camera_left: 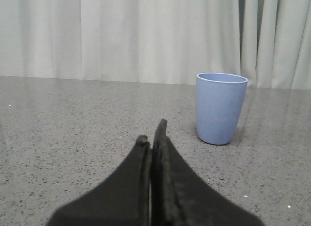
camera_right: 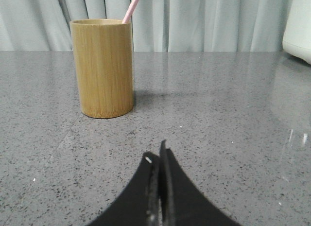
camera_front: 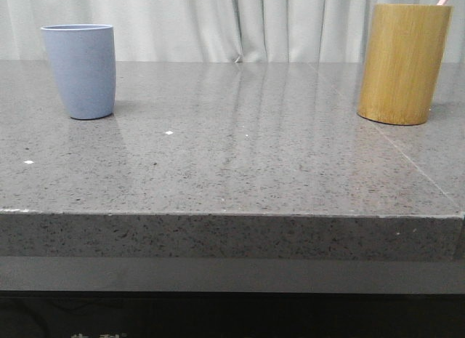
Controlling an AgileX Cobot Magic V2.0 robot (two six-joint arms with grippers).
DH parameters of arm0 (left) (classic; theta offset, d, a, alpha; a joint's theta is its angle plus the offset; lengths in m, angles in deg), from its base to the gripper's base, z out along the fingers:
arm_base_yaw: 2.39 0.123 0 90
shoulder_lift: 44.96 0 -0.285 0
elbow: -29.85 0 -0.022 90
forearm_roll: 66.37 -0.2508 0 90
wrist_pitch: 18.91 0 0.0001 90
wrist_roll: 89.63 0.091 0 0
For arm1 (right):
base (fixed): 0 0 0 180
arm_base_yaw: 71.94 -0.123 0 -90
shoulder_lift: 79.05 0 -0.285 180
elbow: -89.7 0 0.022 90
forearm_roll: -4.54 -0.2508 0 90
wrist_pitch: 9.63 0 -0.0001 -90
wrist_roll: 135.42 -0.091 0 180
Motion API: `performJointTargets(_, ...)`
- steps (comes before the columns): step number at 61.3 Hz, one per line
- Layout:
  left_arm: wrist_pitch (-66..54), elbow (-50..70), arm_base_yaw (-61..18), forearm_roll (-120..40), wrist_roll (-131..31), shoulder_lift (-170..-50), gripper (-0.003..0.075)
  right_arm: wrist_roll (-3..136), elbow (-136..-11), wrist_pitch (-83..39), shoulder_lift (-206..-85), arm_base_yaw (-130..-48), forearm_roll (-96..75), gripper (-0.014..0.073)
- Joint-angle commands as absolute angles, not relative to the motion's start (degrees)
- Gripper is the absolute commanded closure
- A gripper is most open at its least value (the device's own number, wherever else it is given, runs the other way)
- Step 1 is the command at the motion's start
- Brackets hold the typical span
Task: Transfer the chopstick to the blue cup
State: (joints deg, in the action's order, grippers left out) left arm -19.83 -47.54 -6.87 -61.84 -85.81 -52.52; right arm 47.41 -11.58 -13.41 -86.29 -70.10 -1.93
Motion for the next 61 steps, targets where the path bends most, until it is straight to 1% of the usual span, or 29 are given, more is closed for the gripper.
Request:
performJointTargets(1,-24.2,-48.3,-6.9,-61.4,-86.3,-51.1,0.0739,47.8,-11.8,-8.4,-85.1,-69.7,-2.0,0.0662)
performJointTargets(20,-24.4,-48.3,-6.9,-62.0,-85.6,-51.1,0.0739,47.8,-11.8,-8.5,-85.1,-69.7,-2.0,0.0662)
performJointTargets(28,-28.0,-48.3,-6.9,-64.1,-85.5,-51.1,0.0739,47.8,-11.8,-8.5,-85.1,-69.7,-2.0,0.0662)
performJointTargets(39,-28.4,-48.3,-6.9,-64.1,-85.5,-51.1,0.0739,47.8,-11.8,-8.6,-85.1,-69.7,-2.0,0.0662)
performJointTargets(48,-31.1,-47.5,-6.9,-63.8,-85.9,-51.2,0.0739,47.8,-12.5,-9.0,-85.1,-69.7,-2.0,0.0662)
performJointTargets(55,-27.5,-43.5,-7.0,-62.3,-86.1,-51.4,0.0739,47.8,-15.8,-11.6,-85.1,-69.7,-2.0,0.0662)
performJointTargets(61,-18.9,-36.9,-7.0,-62.3,-86.1,-51.4,0.0739,47.8,-21.2,-15.9,-85.6,-69.7,-2.0,0.0662)
